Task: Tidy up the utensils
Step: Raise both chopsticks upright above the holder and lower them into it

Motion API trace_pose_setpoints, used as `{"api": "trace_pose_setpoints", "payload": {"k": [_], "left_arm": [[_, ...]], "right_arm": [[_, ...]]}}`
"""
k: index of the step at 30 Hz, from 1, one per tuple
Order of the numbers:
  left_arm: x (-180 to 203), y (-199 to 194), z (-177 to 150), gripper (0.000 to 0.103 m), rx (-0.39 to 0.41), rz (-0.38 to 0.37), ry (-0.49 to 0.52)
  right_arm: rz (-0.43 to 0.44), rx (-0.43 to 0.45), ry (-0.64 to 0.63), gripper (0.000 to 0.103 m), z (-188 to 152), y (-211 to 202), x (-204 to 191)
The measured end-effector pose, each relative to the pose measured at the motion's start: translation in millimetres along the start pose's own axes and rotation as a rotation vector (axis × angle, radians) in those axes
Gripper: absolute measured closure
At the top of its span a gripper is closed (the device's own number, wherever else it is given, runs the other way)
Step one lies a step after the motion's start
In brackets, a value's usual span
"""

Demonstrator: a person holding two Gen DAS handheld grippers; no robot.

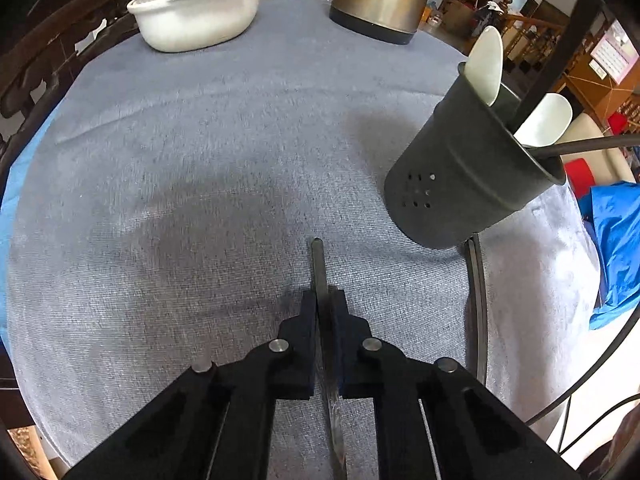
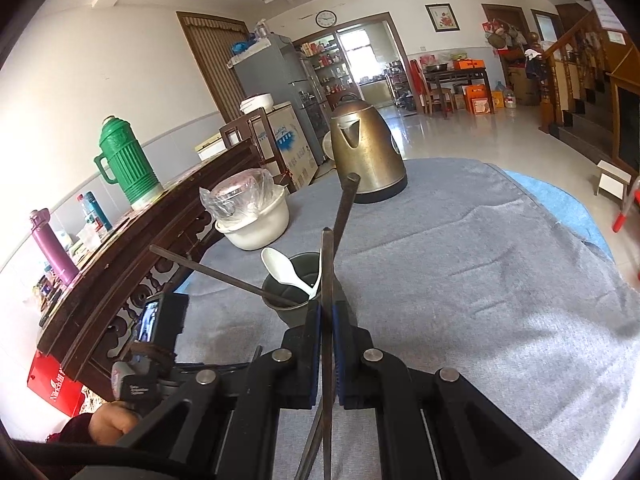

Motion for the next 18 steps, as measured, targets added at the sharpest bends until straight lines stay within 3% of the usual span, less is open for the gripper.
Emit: {"api": "trace_pose_setpoints", "payload": {"k": [6,18], "left_arm": [[-6,-33,-1,0.097,0.094,-0.015,-0.02],[-34,-166,36,0.097,0.453,-0.019,-0.088]], "right_arm": [[0.007,0.029,-0.013,0.097,5,-9,-7],[0.013,0.151,-0.032,0.097,30,-35,-23]]}}
Point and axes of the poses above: each gripper's, at about its wrist camera, not at the fingertips, and y roughly the way its jaws point, x to its right, z to its top, the point moved 9 cm from there along y, roughly the way its jaws point, and after that the axes turned 5 degrees about z, right-handed, at the moved point
